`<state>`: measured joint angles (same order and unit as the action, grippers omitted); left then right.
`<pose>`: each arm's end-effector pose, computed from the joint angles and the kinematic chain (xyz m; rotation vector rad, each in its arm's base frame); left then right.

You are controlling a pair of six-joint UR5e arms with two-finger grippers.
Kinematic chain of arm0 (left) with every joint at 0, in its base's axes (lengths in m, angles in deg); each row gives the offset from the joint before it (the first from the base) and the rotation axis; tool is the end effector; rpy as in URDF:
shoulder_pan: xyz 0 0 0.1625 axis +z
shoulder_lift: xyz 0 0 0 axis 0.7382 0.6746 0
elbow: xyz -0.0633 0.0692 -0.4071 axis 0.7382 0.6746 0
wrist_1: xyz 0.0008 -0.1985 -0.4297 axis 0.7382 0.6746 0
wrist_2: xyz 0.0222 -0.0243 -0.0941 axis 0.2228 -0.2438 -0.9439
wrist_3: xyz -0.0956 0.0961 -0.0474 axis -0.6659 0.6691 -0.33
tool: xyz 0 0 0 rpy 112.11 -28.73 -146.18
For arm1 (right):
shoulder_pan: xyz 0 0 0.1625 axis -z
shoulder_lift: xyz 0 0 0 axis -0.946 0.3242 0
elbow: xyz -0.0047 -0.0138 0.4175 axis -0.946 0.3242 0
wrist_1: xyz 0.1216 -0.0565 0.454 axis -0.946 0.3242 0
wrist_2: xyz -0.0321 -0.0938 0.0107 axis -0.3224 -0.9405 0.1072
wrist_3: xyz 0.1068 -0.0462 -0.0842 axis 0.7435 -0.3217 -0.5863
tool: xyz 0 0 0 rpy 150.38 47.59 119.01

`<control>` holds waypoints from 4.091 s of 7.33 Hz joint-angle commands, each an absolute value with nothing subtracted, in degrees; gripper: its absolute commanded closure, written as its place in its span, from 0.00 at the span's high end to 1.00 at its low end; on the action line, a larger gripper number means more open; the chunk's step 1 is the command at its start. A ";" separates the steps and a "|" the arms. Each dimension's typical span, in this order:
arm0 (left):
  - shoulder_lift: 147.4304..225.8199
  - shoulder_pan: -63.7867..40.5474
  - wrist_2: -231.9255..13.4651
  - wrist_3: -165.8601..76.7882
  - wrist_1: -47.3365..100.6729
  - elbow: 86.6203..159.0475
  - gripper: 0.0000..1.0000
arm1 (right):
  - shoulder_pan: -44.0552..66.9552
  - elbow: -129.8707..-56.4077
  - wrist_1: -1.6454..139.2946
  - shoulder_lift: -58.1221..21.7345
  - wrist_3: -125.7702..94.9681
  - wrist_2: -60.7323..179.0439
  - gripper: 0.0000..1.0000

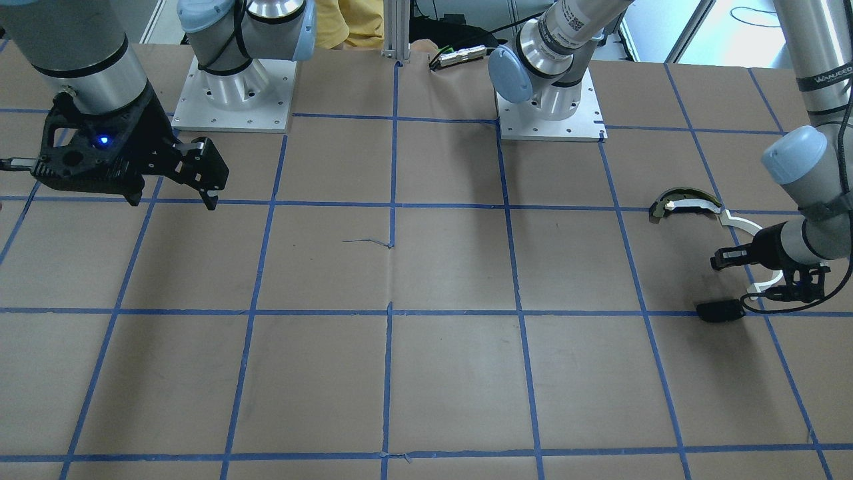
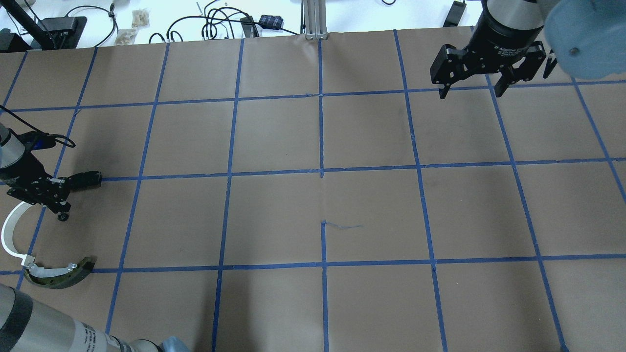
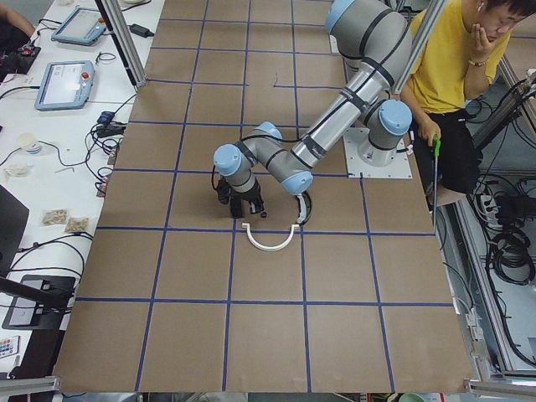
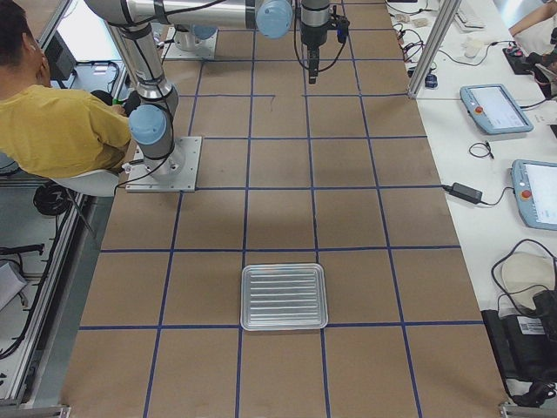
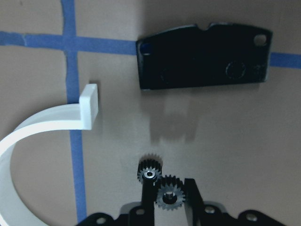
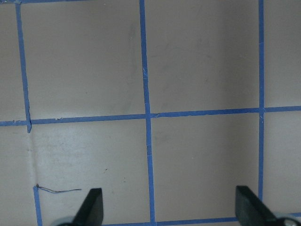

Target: Place bearing gear from tray to pile

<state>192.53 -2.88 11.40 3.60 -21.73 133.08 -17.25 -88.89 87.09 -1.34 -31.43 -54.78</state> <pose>0.2997 -0.5367 0.1057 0.1337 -3.0800 -0.4631 0.1141 -0.5890 0.4255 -0.0590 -3.1234 0.0818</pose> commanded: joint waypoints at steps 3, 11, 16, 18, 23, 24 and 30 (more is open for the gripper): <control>193.13 -3.40 11.36 3.59 -21.58 133.11 0.00 | -17.25 -88.91 87.09 -1.34 -31.46 -54.83 1.00; 192.09 -3.75 11.71 3.95 -21.50 132.94 0.71 | -17.25 -88.91 87.00 -1.43 -31.64 -54.66 1.00; 182.17 -23.04 7.87 -10.24 -8.36 120.75 1.00 | -17.25 -88.91 86.91 -1.43 -31.81 -54.57 1.00; 176.03 -30.43 5.12 -18.69 -5.94 120.46 1.00 | -17.25 -88.91 86.91 -1.43 -31.81 -54.48 1.00; 168.10 -39.17 4.76 -21.20 -5.50 125.64 1.00 | -17.25 -88.91 86.91 -1.43 -31.90 -54.48 1.00; 166.95 -39.17 2.15 -20.93 -4.80 125.82 1.00 | -17.25 -89.00 86.91 -1.34 -31.90 -54.48 1.00; 165.10 -38.47 1.16 -20.05 -4.27 128.36 1.00 | -17.16 -90.23 87.09 -0.99 -31.81 -54.48 1.00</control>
<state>165.13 -38.55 1.23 -20.14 -4.19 127.90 -17.16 -90.03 87.09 -1.13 -31.82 -54.47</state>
